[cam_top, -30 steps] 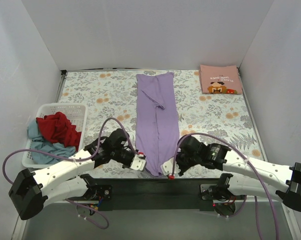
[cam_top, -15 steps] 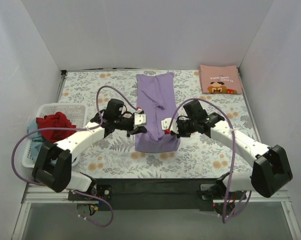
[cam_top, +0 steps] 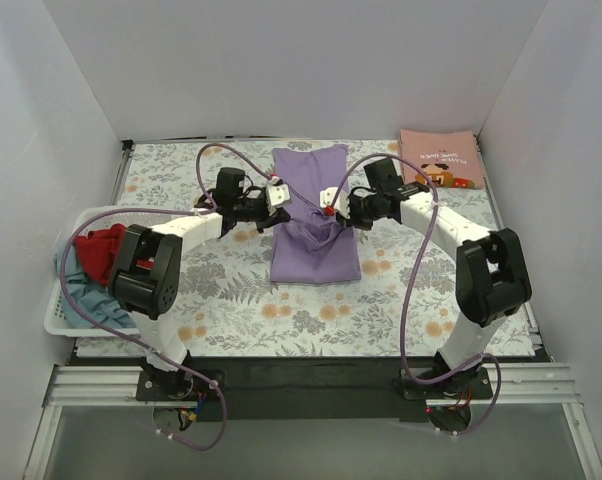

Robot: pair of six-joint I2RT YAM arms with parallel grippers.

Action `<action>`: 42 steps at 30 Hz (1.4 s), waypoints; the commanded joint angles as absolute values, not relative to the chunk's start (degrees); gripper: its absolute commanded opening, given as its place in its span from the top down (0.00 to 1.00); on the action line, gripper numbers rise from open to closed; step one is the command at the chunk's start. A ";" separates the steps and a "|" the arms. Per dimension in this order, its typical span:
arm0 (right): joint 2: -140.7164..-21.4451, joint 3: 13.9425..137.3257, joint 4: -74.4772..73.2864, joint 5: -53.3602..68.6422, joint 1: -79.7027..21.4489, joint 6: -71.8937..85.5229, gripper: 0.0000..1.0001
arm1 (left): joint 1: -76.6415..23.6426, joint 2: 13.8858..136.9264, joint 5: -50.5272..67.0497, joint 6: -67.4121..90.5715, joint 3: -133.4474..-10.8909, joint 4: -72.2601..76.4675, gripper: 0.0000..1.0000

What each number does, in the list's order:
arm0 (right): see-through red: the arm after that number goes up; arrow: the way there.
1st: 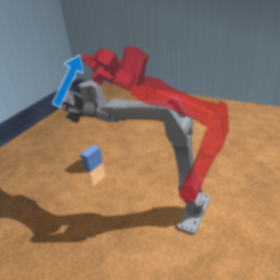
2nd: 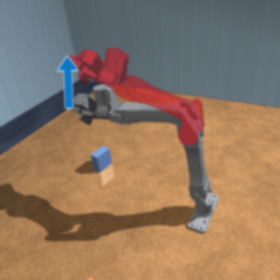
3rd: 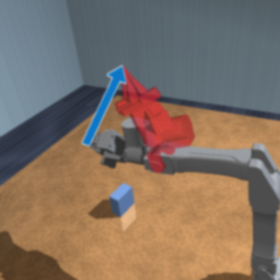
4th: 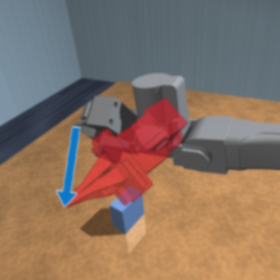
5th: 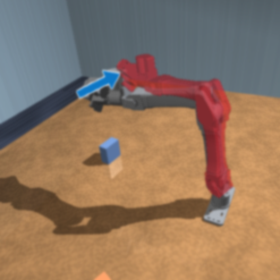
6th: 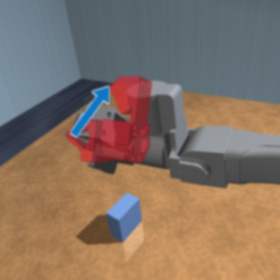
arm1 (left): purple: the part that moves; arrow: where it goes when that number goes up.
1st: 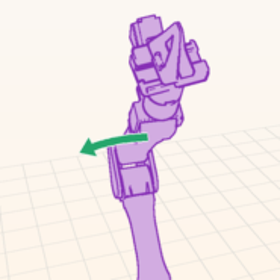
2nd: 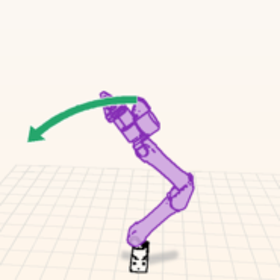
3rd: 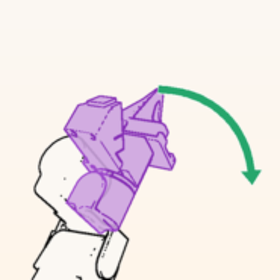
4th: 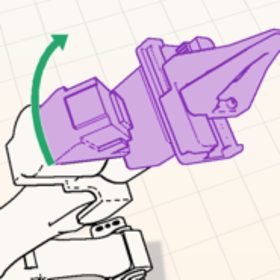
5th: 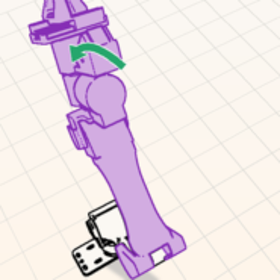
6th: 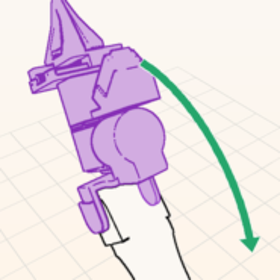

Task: Fold and stack the t-shirts
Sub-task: Fold the tshirt

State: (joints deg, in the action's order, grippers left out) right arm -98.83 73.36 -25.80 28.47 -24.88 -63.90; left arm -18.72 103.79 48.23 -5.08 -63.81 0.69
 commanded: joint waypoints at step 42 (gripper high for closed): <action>-106.09 100.92 -36.02 30.56 -18.19 -30.97 0.18 | -12.66 99.16 42.28 39.86 -74.56 -14.15 0.22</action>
State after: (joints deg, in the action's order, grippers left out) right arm -110.67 99.70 -27.73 23.33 -17.47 -44.84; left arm -11.90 107.61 29.80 25.71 -78.22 -6.68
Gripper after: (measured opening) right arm 0.811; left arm 0.758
